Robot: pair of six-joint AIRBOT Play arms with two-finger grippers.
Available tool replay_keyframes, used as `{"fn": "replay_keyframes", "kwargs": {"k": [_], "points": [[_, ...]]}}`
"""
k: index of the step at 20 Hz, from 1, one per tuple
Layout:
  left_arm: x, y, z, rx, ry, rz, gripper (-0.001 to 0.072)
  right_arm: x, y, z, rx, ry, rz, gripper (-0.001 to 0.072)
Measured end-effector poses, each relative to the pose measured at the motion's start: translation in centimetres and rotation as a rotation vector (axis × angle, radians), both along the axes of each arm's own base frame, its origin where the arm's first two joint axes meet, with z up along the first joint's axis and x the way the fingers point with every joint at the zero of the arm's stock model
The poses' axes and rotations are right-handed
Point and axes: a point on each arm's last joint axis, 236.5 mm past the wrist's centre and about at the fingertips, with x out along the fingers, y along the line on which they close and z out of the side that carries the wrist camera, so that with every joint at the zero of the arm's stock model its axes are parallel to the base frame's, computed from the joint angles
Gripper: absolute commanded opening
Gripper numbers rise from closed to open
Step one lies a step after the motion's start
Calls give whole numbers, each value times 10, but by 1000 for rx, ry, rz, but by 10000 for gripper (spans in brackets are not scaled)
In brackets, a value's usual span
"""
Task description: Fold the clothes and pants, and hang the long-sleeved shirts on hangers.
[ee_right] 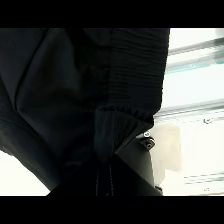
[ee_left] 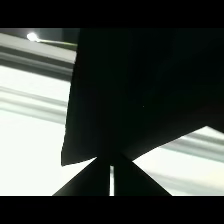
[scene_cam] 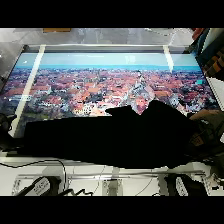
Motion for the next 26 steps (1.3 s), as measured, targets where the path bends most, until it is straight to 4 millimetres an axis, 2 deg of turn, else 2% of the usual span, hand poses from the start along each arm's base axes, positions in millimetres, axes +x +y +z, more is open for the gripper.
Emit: {"fn": "replay_keyframes", "kwargs": {"k": [5,6,7,8,9,10,16,19,20,22,24,26], "points": [[20,16,-6,69,-86,-48,13,-1,1,-2,3,4,-1,23],[22,19,-6,82,-93,-55,66,-1,1,-2,3,4,-1,34],[24,22,-6,93,-99,-62,282,-1,1,-2,3,4,-1,139],[24,23,-6,100,-101,-66,592,-1,1,-2,3,4,-2,368],[25,25,-6,105,-102,-69,720,-1,1,-2,3,4,-2,592],[24,25,-6,107,-100,-67,717,0,1,-2,2,1,-2,658],[19,27,-5,115,-75,-72,711,4,-1,-2,-5,-15,-15,657],[29,28,1,131,-100,-84,710,8,-2,-2,-10,-32,-17,657],[40,26,6,138,-131,-88,711,10,-3,-3,-13,-42,-18,657],[69,11,15,119,-211,-111,711,18,-5,-3,-23,-72,-20,657],[109,-26,23,52,-326,-157,710,28,-9,-3,-39,-119,-23,657],[152,-79,32,-40,-460,-230,693,42,-14,-2,-58,-175,-26,657]]}}
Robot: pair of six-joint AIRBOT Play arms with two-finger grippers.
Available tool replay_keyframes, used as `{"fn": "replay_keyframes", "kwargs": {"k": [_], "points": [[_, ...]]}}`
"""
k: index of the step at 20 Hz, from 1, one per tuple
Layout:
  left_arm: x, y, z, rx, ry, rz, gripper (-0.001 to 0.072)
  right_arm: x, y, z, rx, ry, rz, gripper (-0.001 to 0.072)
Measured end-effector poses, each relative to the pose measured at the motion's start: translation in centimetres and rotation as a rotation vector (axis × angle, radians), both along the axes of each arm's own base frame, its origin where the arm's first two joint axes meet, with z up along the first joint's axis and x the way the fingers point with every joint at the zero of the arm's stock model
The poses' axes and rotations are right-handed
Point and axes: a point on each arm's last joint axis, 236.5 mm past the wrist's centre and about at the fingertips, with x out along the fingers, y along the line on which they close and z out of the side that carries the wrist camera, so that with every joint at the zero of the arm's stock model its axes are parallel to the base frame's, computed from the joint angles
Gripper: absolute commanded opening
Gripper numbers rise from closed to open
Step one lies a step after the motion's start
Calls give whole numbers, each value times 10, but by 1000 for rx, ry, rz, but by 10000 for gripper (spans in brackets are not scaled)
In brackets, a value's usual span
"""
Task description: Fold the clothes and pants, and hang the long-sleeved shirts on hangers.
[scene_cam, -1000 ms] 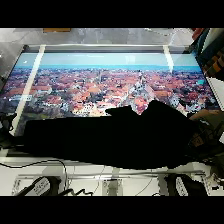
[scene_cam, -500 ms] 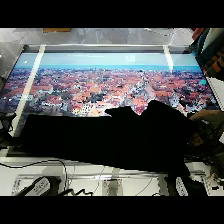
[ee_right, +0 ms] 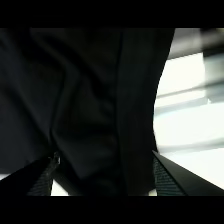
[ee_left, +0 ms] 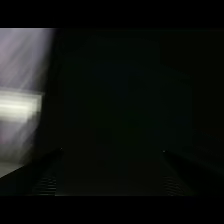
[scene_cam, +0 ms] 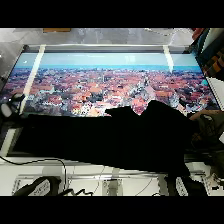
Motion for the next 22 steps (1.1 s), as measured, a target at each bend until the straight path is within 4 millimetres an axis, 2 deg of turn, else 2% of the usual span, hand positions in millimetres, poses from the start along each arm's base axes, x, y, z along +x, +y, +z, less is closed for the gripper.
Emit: {"fn": "replay_keyframes", "kwargs": {"k": [1,3,5,8,12,14,16,22], "points": [[20,-29,5,-44,-63,-45,619,6,-2,1,-10,-27,-1,657],[55,-93,15,-158,-188,-103,611,17,-6,2,-25,-73,-4,657],[80,-160,20,-308,-277,-122,611,26,-9,4,-38,-111,-6,657],[94,-241,6,-528,-273,-86,612,35,-12,6,-51,-151,-8,656],[97,-321,-29,-671,-138,-118,612,40,-13,8,-56,-174,-9,656],[99,-348,-47,-702,-76,-132,611,42,-12,8,-49,-182,-10,656],[98,-365,-59,-725,-18,-140,609,44,-9,9,-38,-190,-11,656],[87,-388,-74,-753,80,-164,610,50,-6,11,-25,-216,-13,656]]}}
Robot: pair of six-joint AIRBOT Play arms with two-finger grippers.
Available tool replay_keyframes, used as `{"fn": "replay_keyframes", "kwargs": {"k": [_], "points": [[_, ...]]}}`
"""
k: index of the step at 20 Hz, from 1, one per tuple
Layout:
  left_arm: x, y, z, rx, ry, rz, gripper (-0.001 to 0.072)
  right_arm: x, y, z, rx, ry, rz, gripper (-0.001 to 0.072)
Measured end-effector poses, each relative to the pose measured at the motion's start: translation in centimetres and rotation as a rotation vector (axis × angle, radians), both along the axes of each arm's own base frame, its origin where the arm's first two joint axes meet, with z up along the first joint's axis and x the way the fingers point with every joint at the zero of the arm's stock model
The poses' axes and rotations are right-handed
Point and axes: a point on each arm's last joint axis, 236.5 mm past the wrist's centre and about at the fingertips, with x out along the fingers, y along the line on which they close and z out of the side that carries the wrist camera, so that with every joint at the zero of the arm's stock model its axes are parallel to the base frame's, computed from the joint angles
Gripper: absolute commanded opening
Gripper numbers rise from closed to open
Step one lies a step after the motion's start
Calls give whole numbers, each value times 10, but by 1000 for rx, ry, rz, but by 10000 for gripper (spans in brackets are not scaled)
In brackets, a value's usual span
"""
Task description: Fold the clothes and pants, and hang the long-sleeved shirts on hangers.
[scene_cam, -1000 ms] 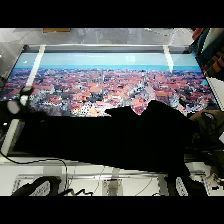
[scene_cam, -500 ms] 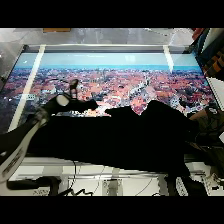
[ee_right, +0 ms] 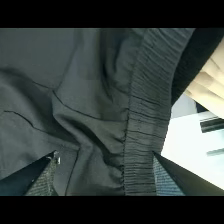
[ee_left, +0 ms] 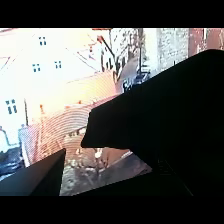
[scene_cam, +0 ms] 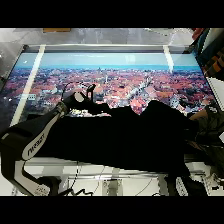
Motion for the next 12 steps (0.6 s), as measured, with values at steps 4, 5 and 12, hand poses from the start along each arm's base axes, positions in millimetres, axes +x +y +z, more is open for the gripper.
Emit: {"fn": "replay_keyframes", "kwargs": {"k": [4,5,12], "points": [[0,-13,-7,-3,-7,-2,493,2,1,1,6,-10,0,656],[2,-14,-9,2,-18,1,270,2,2,1,7,-10,0,656],[22,-20,2,-20,-84,47,12,3,2,1,10,-13,0,656]]}}
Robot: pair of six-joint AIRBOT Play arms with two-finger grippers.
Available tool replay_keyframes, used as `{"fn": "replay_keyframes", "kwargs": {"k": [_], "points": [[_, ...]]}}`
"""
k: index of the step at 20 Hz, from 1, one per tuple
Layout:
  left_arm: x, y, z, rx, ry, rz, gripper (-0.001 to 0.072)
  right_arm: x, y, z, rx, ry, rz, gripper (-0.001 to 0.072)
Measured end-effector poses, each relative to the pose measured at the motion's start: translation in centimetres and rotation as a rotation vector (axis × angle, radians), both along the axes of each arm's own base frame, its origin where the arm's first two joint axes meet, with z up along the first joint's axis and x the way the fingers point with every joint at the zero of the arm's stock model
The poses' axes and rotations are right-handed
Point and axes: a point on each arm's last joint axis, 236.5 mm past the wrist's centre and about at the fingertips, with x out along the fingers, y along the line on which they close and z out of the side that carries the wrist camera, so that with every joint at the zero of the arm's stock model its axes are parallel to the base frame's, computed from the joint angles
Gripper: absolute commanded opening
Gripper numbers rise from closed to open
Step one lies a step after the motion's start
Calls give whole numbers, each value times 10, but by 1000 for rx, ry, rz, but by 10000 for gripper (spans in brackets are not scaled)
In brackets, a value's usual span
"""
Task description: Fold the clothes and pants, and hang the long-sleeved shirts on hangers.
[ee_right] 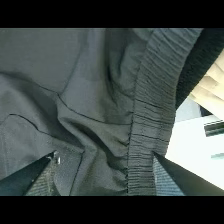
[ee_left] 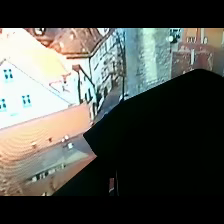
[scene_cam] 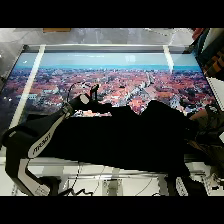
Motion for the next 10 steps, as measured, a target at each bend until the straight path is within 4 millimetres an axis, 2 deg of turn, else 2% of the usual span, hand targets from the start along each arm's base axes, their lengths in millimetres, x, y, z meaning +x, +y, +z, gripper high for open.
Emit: {"fn": "replay_keyframes", "kwargs": {"k": [2,5,7,10], "points": [[13,2,19,-22,-40,20,12,0,0,0,-1,-1,0,656],[35,3,70,-70,-141,42,12,3,-2,1,-9,-14,-2,656],[51,5,118,-100,-253,45,12,6,-4,2,-15,-29,-4,656],[75,18,203,-118,-500,64,12,9,-4,3,-18,-40,-5,656]]}}
